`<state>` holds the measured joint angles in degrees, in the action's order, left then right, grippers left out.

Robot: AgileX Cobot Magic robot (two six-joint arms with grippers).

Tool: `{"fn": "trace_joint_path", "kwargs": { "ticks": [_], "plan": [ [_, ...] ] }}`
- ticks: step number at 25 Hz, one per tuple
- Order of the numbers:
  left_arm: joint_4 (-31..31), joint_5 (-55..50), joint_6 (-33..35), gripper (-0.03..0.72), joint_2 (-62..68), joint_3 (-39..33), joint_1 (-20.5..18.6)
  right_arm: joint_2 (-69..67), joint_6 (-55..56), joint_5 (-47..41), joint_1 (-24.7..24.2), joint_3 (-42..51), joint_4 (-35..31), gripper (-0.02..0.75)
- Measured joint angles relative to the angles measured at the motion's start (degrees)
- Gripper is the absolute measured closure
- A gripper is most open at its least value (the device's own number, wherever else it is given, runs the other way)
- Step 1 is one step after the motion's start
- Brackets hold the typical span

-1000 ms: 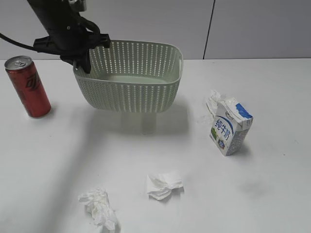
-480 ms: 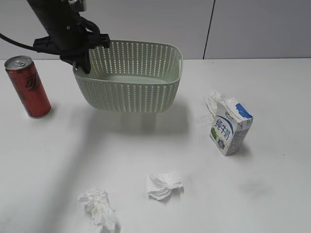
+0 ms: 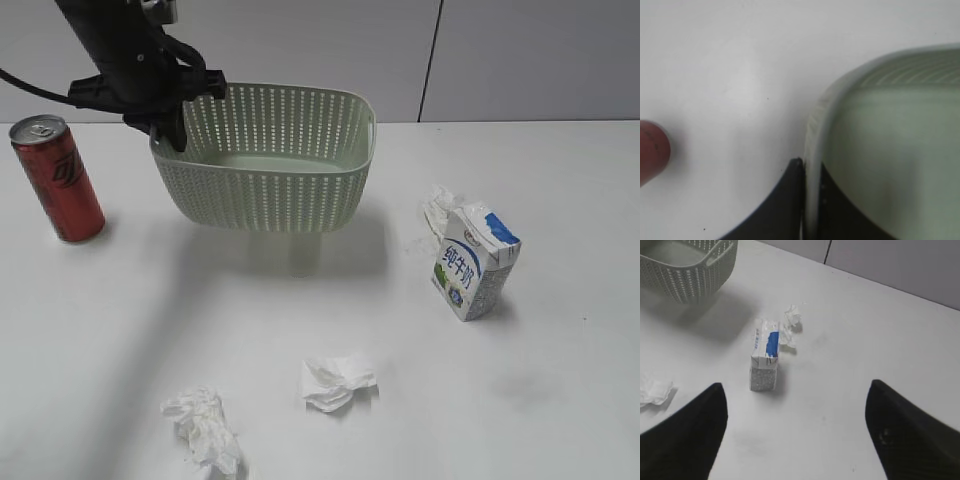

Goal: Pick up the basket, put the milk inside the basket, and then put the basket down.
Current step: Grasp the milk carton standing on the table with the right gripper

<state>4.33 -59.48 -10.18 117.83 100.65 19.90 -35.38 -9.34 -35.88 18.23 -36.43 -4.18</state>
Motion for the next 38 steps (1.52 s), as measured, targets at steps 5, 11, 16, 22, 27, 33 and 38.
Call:
{"fn": "trace_joint_path", "kwargs": {
  "ticks": [5, 11, 16, 22, 27, 33, 38],
  "plan": [
    [0.0, 0.0, 0.0, 0.685, 0.0, 0.0, 0.0, -17.1, -2.7, 2.7, 0.0, -6.1, -3.3, 0.078],
    [-0.1, 0.0, 0.0, 0.685, 0.0, 0.0, 0.0, -35.9, -3.0, 2.8, 0.0, -13.1, -6.6, 0.08],
    [-0.4, 0.0, 0.0, 0.685, 0.0, 0.0, 0.0, -46.4, -3.1, 2.9, 0.0, -16.8, -9.2, 0.082],
    [-1.2, 0.0, 0.0, 0.685, 0.0, 0.0, 0.0, -55.0, -3.2, 4.7, 0.0, -17.8, -9.9, 0.085],
    [-1.4, 0.0, 0.0, 0.685, 0.0, 0.0, 0.0, -60.9, -3.2, 9.4, 0.0, -18.0, -10.0, 0.09],
    [-1.5, 0.0, 0.0, 0.685, 0.0, 0.0, 0.0, -67.5, -3.3, 12.9, 0.0, -18.0, -10.0, 0.175],
    [-1.5, 0.0, 0.0, 0.685, 0.0, 0.0, 0.0, -68.9, -3.3, 13.7, 0.0, -18.0, -10.5, 0.321]
  ]
}}
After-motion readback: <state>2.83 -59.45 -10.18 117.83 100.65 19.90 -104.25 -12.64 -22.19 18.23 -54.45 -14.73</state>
